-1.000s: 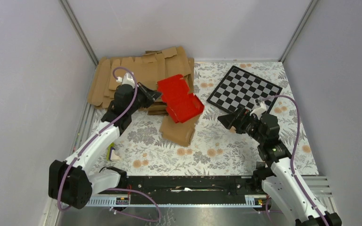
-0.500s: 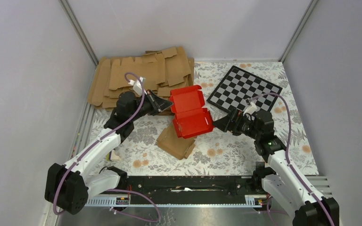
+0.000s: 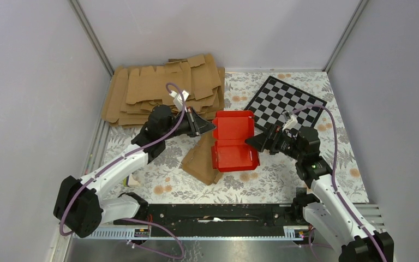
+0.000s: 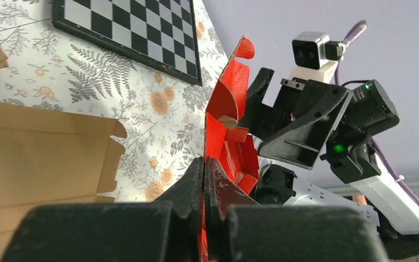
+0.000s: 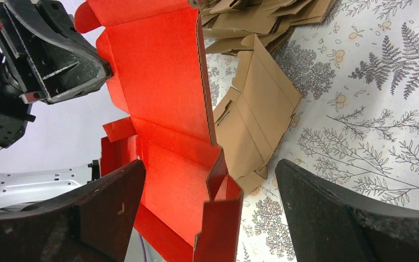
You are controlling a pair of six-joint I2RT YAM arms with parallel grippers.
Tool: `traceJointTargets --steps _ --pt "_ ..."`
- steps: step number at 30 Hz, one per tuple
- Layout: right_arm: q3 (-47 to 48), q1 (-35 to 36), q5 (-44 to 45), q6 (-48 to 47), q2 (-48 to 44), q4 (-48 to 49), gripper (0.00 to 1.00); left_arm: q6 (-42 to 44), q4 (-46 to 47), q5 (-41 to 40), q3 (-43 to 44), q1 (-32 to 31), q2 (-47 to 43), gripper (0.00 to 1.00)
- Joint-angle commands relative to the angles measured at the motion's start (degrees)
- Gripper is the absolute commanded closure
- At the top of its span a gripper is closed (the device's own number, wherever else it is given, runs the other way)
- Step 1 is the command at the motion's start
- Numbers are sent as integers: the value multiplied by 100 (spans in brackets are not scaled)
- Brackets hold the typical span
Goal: Fold the paper box
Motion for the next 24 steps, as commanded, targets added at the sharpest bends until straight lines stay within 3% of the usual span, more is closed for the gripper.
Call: traceJointTargets --steps 1,4,7,9,13,15,17,19,21,24 --pt "274 39 114 -78 -146 98 5 263 388 266 409 -164 61 100" --pt "253 39 439 -17 -333 106 9 350 364 313 437 -235 62 100" --pt "258 40 636 -79 -466 122 22 434 343 449 433 -274 111 100" --pt "289 39 662 -178 -475 90 38 455 326 540 433 -293 177 100" --pt "292 39 641 -169 -429 88 78 483 325 687 448 -328 277 99" --pt "282 39 646 -157 -409 84 92 544 260 694 470 -330 304 88" --pt "295 39 826 -187 -449 -82 98 824 -327 443 597 -330 298 57" --pt "294 39 1194 -269 -578 -364 100 1197 -1304 -641 762 -330 237 33" --pt "260 39 1683 -365 -736 -657 100 1431 -1979 -1497 776 -322 205 24" --pt "255 40 2463 -479 -969 -1285 100 1664 -2795 -2276 747 -321 277 23"
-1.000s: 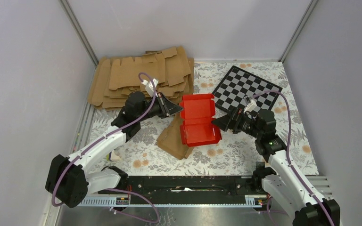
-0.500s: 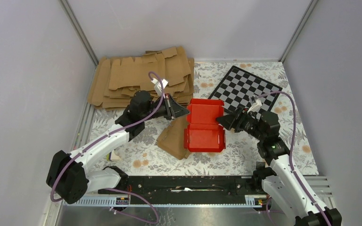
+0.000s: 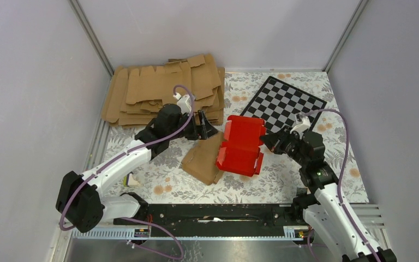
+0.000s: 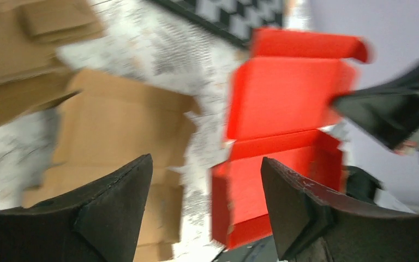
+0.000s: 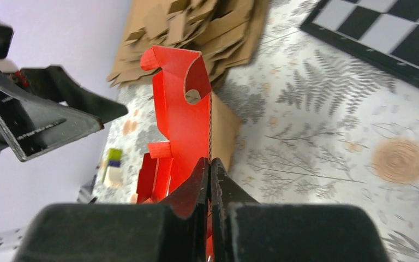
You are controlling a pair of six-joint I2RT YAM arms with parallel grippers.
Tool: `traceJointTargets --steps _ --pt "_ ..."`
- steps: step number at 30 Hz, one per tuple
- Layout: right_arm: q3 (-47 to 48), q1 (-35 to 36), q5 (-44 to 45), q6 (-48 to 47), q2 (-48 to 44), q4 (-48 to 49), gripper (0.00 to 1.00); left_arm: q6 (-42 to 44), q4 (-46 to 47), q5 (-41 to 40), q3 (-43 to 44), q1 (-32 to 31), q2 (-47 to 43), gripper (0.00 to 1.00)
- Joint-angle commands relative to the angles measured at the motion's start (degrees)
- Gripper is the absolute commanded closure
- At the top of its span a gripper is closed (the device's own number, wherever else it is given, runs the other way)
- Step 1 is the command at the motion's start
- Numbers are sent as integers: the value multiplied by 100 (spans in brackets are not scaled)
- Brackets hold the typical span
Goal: Fold the paper box
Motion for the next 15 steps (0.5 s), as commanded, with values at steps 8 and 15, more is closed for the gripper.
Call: traceJointTargets --steps 8,15 --pt "-12 22 2682 -168 -1837 -1286 100 436 -1850 -2606 -647 11 429 24" --pt "22 26 2659 -168 -1907 -1476 100 459 -1906 -2804 -677 -15 1179 27"
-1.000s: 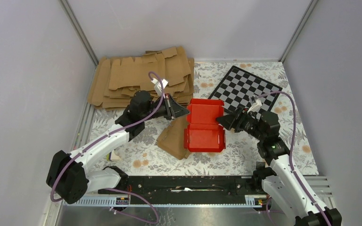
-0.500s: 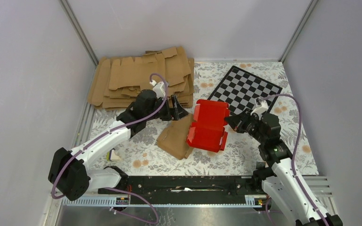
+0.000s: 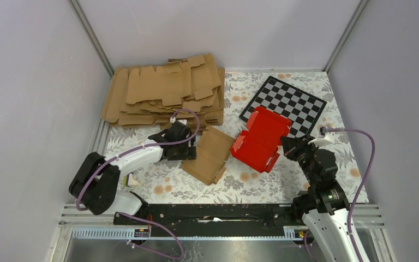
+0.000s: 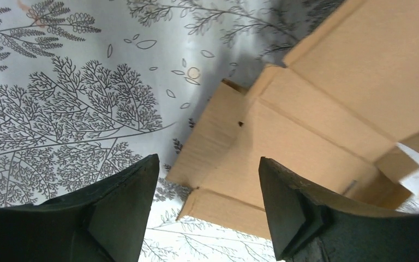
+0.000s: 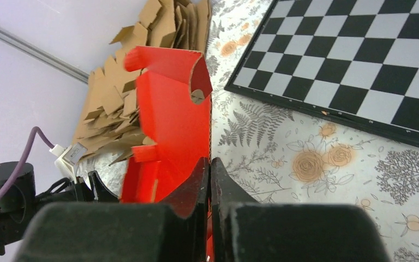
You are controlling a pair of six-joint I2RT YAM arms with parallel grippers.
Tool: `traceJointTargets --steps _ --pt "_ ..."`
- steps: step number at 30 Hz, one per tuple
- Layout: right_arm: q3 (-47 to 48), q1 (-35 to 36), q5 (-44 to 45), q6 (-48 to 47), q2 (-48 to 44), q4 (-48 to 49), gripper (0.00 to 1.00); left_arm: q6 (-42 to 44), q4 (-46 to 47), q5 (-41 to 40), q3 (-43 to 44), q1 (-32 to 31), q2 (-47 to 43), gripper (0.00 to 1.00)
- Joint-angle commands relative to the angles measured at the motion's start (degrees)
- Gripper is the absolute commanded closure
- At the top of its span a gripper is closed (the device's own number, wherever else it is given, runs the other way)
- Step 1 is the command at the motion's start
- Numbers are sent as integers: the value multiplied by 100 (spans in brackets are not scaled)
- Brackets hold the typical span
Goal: Fold the paper box
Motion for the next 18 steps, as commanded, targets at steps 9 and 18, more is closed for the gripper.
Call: traceJointTargets --steps 9,18 --pt "56 20 218 4 78 -105 100 50 165 -385 116 -24 926 44" --pt "-10 15 183 37 19 -105 100 52 199 -167 127 -33 378 87"
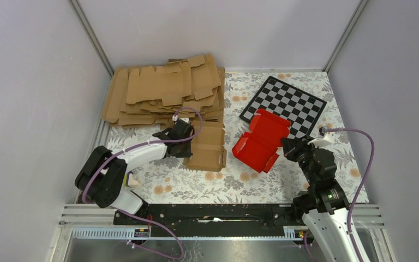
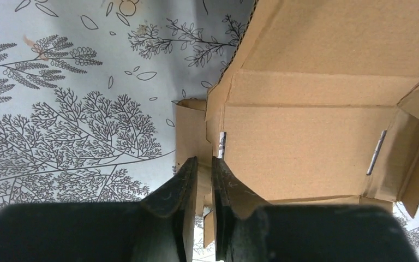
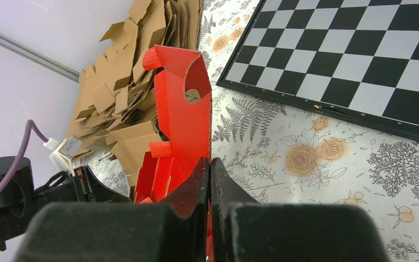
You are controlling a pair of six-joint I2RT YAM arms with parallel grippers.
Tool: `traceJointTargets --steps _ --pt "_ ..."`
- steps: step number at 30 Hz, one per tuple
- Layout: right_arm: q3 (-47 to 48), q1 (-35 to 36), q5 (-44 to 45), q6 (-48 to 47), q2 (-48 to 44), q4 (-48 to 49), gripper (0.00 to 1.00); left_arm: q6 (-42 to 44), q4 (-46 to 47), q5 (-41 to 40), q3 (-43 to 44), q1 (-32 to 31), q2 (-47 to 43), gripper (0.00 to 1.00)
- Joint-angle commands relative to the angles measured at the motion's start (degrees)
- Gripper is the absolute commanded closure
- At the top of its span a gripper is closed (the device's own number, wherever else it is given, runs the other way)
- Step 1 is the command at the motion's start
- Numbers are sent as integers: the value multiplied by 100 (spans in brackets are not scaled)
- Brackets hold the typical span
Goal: Fold the paper box
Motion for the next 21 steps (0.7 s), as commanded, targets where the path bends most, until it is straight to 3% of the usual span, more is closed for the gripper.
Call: traceJointTargets --steps 1,6,9,13,16,19,21 --pt "-17 13 84 40 -58 111 100 53 -123 291 -23 -20 -343 87" --pt "-32 13 105 54 -71 115 100 41 -294 937 194 -82 -774 89" --pt "-31 12 83 80 -77 107 100 41 -670 823 435 -140 -881 100" --pt "-72 13 77 105 -131 108 100 12 -1107 302 647 -158 -888 100" --pt "-78 13 58 129 -143 111 100 -49 -1214 47 645 -174 -722 59" --pt "-86 13 57 127 -158 107 100 -152 -1207 -62 646 -282 -478 36" --pt "-76 13 50 121 -154 109 99 -223 -1195 -201 653 -399 -307 30"
